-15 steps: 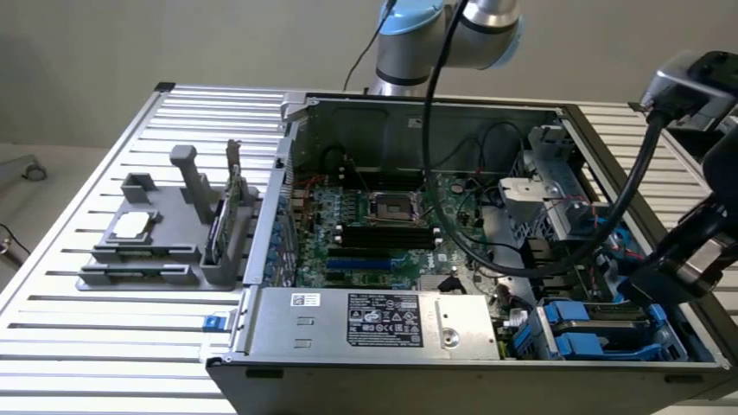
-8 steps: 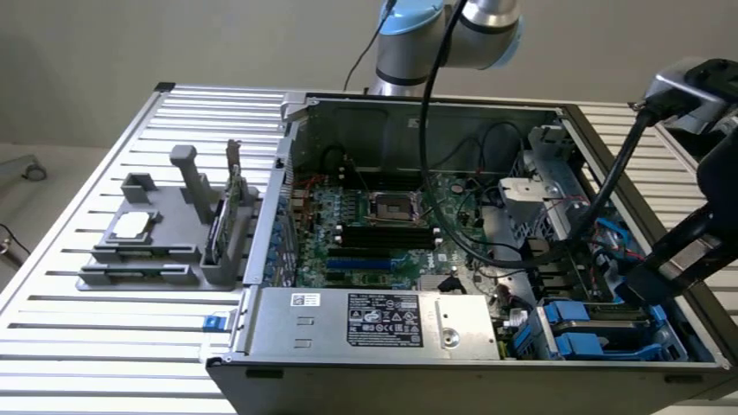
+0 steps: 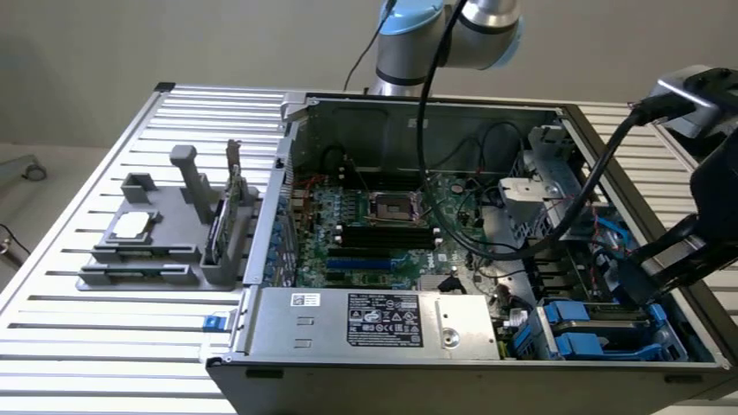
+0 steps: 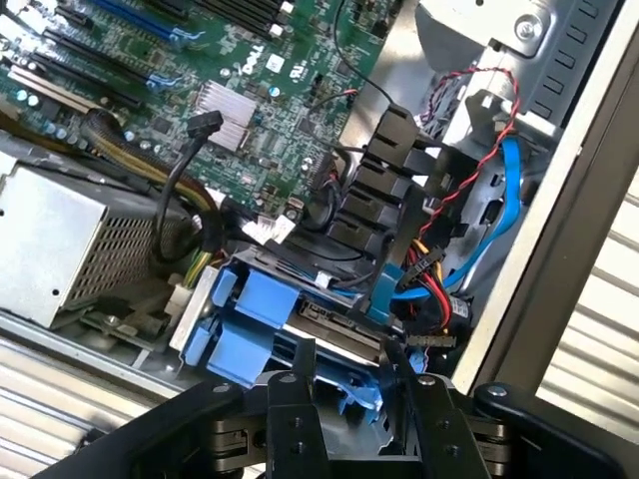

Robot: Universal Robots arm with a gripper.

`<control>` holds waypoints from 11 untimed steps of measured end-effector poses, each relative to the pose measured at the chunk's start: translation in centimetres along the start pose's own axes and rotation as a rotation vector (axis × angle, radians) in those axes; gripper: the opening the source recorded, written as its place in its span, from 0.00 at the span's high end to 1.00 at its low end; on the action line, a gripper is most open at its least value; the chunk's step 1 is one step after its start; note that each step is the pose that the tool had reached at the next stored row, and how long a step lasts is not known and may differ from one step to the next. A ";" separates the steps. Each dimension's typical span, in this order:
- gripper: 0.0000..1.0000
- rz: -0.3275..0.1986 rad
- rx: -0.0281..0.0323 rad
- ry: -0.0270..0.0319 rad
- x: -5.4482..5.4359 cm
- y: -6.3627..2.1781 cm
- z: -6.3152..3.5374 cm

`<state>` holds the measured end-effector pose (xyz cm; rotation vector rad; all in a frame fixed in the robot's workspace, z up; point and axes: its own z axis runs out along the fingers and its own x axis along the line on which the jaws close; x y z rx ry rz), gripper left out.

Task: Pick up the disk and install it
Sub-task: 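Insert the first disk wire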

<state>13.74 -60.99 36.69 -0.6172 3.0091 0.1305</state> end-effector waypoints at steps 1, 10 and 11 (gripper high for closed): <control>0.61 0.018 0.0016 -0.0012 0.0 -0.01 0.08; 0.61 0.182 0.0152 -0.0127 0.1 -0.06 0.83; 0.61 0.199 0.0166 -0.0139 0.1 -0.06 0.91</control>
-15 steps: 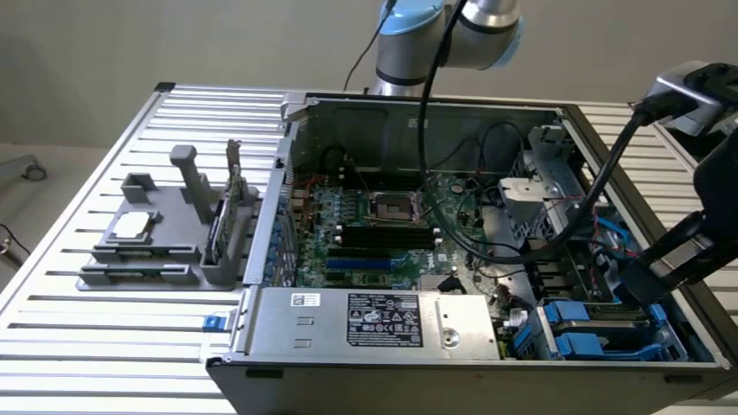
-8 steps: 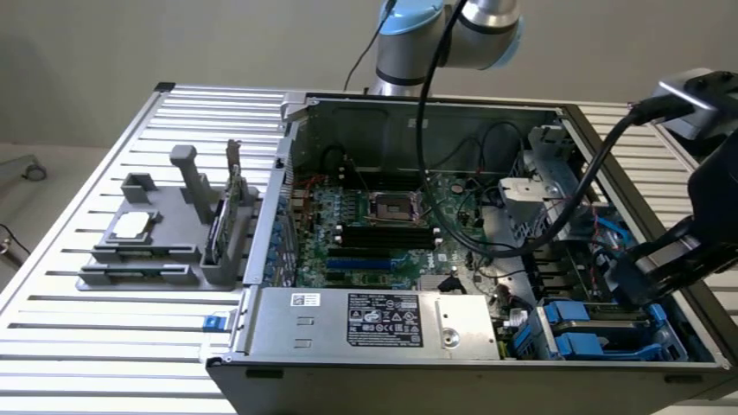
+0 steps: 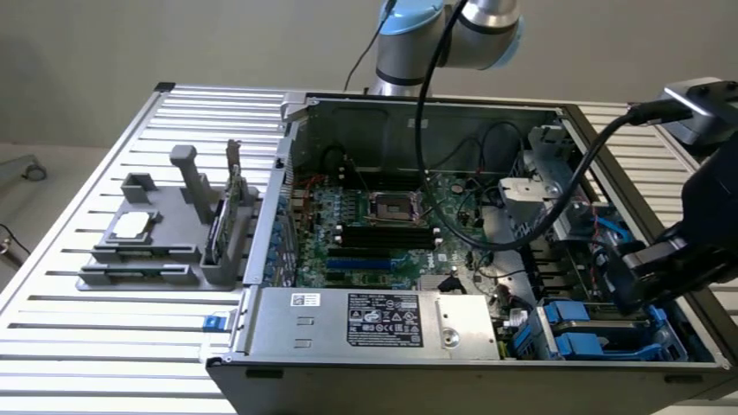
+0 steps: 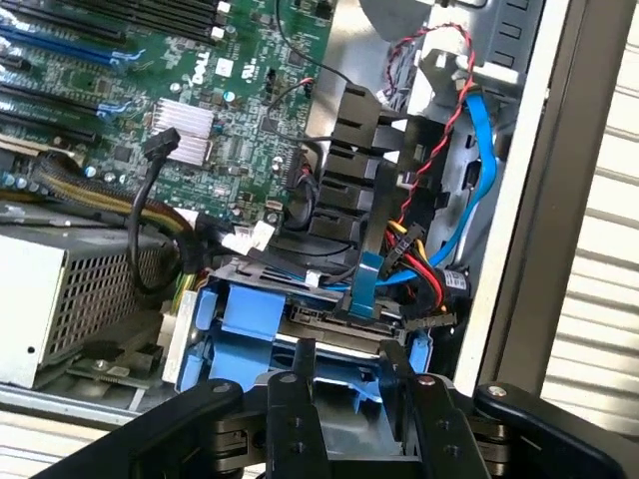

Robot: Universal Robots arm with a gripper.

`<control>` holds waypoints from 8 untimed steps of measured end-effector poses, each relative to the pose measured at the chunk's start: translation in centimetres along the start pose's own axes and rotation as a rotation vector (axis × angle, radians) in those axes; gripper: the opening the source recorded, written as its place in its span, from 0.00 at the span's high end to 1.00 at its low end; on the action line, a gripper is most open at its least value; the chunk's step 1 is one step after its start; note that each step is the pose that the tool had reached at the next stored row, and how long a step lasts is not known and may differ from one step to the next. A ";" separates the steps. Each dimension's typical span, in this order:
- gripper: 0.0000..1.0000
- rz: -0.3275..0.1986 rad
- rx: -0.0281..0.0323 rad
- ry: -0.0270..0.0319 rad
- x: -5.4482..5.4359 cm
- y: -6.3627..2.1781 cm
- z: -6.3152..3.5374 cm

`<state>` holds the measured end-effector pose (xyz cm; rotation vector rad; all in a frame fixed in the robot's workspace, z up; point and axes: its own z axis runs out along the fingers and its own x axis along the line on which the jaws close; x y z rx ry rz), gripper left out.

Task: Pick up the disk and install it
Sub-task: 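Insert the first disk wire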

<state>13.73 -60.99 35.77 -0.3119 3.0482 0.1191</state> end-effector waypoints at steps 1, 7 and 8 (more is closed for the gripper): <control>0.61 0.018 0.0015 -0.0013 0.0 -0.01 0.08; 0.61 0.127 0.0107 -0.0089 0.0 -0.04 0.57; 0.61 0.145 0.0122 -0.0101 0.1 -0.05 0.63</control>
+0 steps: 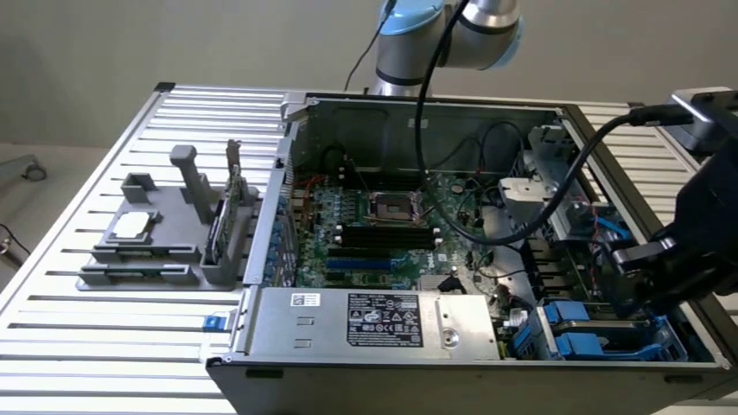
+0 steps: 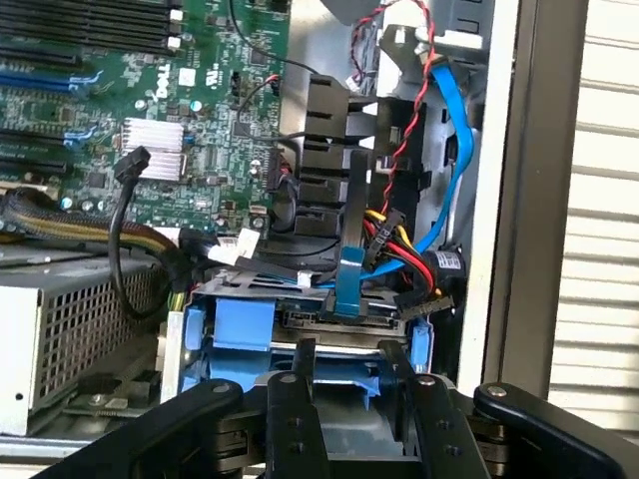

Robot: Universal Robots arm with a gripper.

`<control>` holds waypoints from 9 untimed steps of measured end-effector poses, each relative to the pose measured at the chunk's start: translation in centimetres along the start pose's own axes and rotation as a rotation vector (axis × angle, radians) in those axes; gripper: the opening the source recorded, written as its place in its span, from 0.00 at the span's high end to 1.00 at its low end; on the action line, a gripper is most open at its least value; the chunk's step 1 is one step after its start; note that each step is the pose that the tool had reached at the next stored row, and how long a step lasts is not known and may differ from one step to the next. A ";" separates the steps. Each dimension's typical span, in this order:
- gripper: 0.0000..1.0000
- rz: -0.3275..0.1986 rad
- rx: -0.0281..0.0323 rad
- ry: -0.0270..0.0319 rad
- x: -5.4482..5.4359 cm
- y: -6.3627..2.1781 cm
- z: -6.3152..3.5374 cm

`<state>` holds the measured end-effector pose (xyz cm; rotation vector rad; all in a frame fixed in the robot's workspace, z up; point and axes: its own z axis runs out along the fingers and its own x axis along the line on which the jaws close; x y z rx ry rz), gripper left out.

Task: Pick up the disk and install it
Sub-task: 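Insert the first disk wire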

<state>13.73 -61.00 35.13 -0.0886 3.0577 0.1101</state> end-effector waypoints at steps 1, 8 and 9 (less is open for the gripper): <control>0.61 0.018 0.0014 -0.0013 0.0 0.00 0.05; 0.61 0.144 0.0118 -0.0092 0.0 -0.01 0.15; 0.61 0.162 0.0133 -0.0101 0.0 -0.01 0.15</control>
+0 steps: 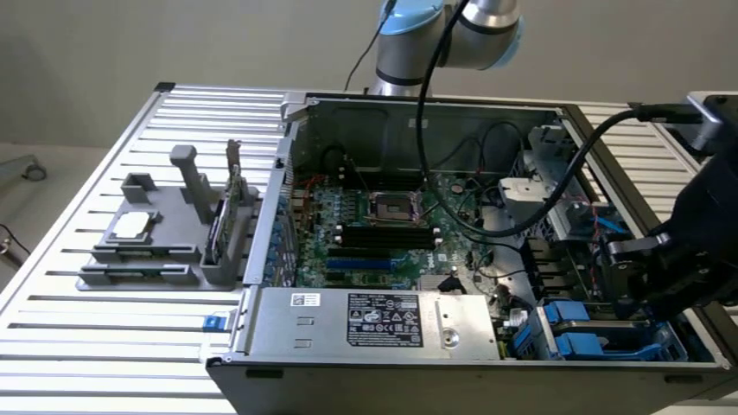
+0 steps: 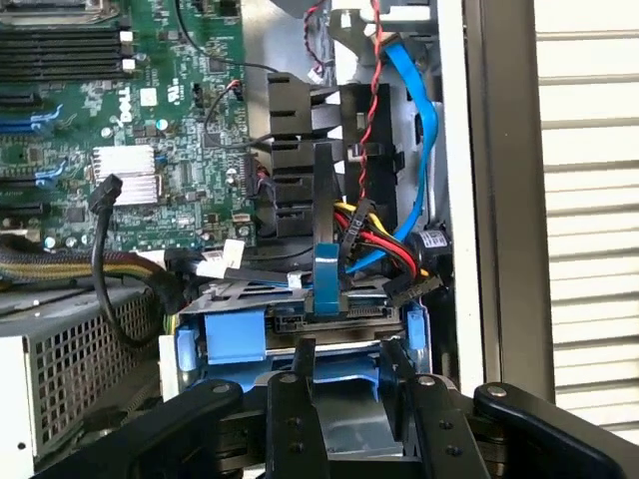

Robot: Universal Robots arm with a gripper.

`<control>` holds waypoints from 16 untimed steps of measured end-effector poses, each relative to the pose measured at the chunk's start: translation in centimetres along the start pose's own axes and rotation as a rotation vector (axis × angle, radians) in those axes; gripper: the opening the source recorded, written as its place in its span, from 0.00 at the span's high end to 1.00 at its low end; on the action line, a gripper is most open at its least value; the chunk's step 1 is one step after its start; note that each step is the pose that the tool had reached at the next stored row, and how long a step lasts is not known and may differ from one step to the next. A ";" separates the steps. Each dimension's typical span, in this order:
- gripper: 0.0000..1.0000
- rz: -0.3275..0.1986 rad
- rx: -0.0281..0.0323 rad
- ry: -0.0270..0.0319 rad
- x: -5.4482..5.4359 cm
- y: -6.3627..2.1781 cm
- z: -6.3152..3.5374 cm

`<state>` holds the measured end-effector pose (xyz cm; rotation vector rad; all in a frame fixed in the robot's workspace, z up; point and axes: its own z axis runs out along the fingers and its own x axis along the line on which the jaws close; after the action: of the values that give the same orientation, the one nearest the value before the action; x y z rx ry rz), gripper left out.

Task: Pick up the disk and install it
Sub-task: 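Insert the first disk wire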

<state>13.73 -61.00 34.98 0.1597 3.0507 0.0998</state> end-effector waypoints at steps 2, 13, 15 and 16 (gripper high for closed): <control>0.61 0.035 0.0030 -0.0019 0.0 0.00 0.00; 0.61 0.226 0.0188 -0.0125 0.0 0.00 0.01; 0.61 0.262 0.0219 -0.0146 0.0 0.00 0.01; 0.61 0.279 0.0232 -0.0156 0.0 0.00 0.01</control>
<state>13.73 -61.00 34.97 0.5836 2.9948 0.0802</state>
